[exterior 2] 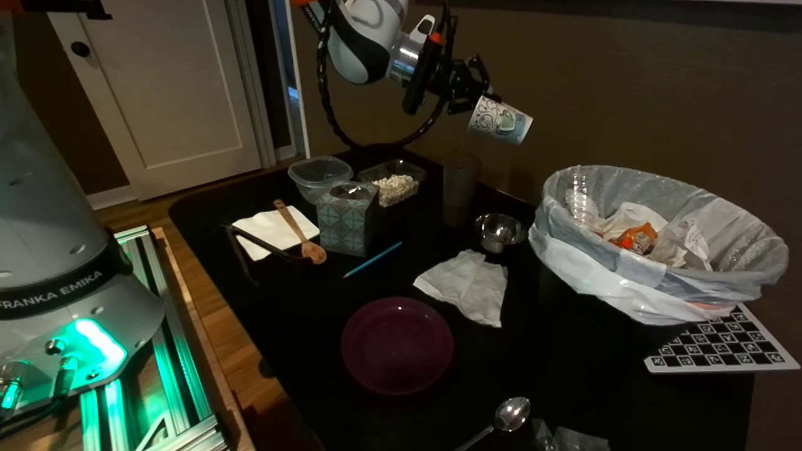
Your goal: Pick up the cup, then pour the water into the bigger cup
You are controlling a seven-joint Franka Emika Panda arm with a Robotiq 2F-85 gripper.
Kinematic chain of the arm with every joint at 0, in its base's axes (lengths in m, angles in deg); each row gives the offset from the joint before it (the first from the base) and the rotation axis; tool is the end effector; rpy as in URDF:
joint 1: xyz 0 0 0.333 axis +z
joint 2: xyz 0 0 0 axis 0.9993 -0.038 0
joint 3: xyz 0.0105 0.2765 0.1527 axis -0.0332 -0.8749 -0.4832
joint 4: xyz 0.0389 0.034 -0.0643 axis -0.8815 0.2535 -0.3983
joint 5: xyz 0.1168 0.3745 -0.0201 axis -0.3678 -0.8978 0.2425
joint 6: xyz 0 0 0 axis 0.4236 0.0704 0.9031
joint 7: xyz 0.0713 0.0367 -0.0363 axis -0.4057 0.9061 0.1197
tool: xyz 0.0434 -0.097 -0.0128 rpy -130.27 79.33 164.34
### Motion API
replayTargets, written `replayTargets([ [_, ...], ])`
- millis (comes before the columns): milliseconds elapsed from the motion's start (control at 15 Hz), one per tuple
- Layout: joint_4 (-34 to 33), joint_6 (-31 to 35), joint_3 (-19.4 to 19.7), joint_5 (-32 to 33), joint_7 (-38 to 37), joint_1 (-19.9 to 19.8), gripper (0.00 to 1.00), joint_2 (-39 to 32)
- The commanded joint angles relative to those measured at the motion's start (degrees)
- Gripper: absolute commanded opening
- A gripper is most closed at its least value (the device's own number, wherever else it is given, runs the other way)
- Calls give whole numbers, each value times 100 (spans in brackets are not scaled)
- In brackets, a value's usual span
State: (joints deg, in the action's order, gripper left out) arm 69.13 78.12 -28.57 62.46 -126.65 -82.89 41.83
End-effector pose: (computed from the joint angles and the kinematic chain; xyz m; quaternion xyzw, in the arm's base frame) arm 0.6103 0.0407 0.2967 0.7621 0.2576 0.2648 0.5317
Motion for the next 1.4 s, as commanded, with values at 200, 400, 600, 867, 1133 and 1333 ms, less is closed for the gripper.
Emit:
replayTargets([
  [200,123,-479,-164,433,-271,-59,1,23],
  [400,136,-571,-196,527,-310,-58,1,25],
  [600,163,-688,-223,589,-332,-58,1,35],
  [867,207,-785,-250,696,-391,-54,1,52],
  [1133,248,-942,-290,828,-447,-42,1,74],
  [1333,267,-966,-318,890,-521,-40,1,94],
])
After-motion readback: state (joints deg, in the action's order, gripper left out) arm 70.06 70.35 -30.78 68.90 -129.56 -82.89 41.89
